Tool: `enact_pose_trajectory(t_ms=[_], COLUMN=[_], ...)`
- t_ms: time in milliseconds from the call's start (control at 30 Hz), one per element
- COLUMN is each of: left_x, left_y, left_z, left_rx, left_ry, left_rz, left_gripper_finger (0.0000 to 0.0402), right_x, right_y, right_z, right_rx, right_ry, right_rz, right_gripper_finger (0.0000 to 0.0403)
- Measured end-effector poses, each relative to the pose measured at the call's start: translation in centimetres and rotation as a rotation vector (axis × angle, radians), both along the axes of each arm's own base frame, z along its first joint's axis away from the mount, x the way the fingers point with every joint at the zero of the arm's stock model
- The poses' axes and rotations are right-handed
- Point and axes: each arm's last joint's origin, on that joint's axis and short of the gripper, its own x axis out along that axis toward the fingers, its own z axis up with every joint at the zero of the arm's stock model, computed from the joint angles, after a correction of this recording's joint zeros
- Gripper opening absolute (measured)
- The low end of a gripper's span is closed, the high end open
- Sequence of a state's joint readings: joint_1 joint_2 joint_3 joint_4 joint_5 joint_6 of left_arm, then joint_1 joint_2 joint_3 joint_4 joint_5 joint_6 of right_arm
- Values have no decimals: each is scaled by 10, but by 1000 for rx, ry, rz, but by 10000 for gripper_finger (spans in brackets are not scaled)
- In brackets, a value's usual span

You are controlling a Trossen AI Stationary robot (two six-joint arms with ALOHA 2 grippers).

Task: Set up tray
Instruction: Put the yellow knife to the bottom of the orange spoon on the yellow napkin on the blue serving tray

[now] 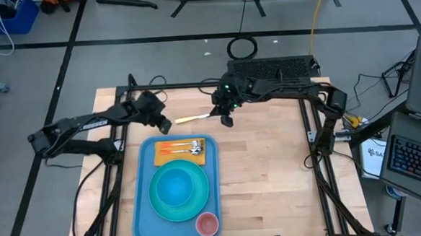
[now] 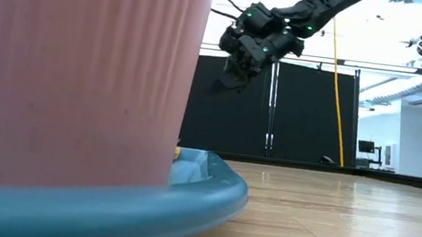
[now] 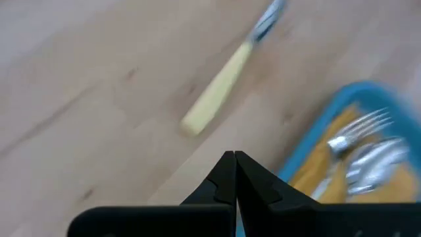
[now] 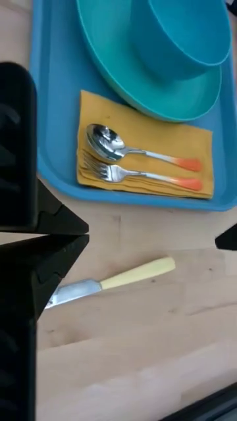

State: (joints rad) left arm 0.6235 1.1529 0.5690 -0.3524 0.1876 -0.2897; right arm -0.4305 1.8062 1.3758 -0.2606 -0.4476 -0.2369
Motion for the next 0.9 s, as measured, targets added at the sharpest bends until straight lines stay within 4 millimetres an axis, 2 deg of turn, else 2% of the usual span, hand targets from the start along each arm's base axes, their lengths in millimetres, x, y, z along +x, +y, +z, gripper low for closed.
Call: enact_pose_trajectory(t_ms=[267, 367, 700, 900], left_x=[21, 28, 46, 54], left_y=[21, 28, 43, 50], left_z=[-2, -5, -28, -37], left_rx=[-25, -96, -220, -226], left_ry=[180, 212, 365, 416], left_rz=[25, 11, -12, -3], left_gripper_finger=[1, 1, 1, 1], right_x=[-20, -24, -28, -28], right_y=[9, 11, 13, 13], right_z=[-13, -20, -27, -27], right_rx=[-8, 1, 7, 3], right_ry=[-51, -51, -38, -40], right_rz=[-12, -20, -22, -19], right_gripper_finger=[1, 1, 1, 1])
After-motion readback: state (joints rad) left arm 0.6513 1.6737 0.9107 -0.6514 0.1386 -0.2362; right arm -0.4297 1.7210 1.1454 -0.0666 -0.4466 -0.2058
